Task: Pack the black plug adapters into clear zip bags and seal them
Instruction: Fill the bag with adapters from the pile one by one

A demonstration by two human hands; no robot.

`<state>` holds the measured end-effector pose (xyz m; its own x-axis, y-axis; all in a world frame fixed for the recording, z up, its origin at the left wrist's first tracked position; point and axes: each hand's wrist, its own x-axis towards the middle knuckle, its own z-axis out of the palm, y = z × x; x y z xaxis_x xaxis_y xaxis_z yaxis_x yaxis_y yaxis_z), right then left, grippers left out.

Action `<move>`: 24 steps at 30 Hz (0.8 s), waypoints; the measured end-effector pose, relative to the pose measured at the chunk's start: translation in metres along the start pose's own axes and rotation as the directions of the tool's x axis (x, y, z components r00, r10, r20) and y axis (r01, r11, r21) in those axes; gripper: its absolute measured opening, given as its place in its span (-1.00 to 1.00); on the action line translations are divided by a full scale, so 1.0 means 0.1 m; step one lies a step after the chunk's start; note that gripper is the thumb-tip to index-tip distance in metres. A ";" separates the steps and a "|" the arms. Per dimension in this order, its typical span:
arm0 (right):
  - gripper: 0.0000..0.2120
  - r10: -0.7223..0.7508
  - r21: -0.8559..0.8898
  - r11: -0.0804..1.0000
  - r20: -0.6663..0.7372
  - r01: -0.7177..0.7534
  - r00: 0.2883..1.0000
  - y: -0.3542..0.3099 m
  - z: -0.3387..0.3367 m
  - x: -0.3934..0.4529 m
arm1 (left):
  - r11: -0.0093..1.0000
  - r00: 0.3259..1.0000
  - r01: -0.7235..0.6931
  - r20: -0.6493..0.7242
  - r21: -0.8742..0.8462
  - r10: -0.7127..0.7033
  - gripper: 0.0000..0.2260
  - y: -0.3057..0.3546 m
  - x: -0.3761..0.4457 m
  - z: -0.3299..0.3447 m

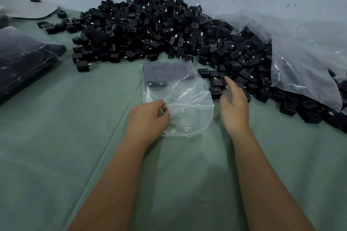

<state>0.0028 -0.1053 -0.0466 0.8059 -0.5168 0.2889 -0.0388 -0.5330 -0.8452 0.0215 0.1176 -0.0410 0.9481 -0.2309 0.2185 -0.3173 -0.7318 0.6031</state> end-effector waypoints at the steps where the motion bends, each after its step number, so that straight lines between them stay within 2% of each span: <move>1: -0.43 -0.028 -0.097 0.995 0.078 0.036 0.997 0.02 0.01 0.02 | 1.000 1.000 -0.001 -0.002 -0.002 0.001 -0.92 0.00 0.00 0.00; 3: -0.40 -0.039 -0.390 0.912 0.222 0.125 0.974 0.04 0.03 0.06 | 1.000 1.000 -0.006 -0.008 -0.001 0.006 -0.92 -0.01 0.00 0.00; 5: -0.46 -0.058 -0.516 0.840 0.221 0.167 0.973 0.03 0.06 0.06 | 1.000 1.000 -0.012 -0.011 0.002 0.012 -0.92 -0.01 0.00 0.01; 9: -0.71 -0.101 -0.350 0.929 0.068 0.118 0.993 0.04 0.06 0.02 | 1.000 1.000 -0.017 -0.010 0.003 0.017 -0.92 -0.01 0.00 0.01; 14: -0.76 -0.048 -0.222 0.974 0.032 0.054 0.998 0.04 0.03 0.01 | 1.000 1.000 -0.025 -0.009 0.004 0.025 -0.92 0.00 0.00 0.00; 16: -0.74 -0.021 -0.118 0.993 -0.075 0.012 0.997 0.01 0.00 0.00 | 1.000 1.000 -0.021 -0.008 0.009 0.021 -0.92 0.00 0.00 0.00; 18: -0.76 0.012 0.039 0.999 -0.263 -0.002 0.965 -0.04 -0.03 -0.06 | 1.000 1.000 -0.016 -0.014 0.016 0.016 -0.93 0.01 0.00 0.00; 21: -0.77 -0.121 0.083 0.978 -0.507 0.189 0.853 -0.16 -0.06 -0.19 | 1.000 1.000 -0.012 -0.016 0.021 0.012 -0.91 0.02 0.00 0.00; 24: -0.72 -0.394 -0.015 0.891 -0.523 0.454 0.756 -0.32 0.00 -0.40 | 1.000 1.000 -0.018 -0.014 0.019 0.018 -0.92 0.02 0.00 0.00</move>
<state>-0.0284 -0.0680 -0.0312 0.3153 -0.5307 0.7867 0.3228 -0.7196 -0.6148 0.0204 0.1162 -0.0393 0.9417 -0.2353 0.2404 -0.3339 -0.7395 0.5845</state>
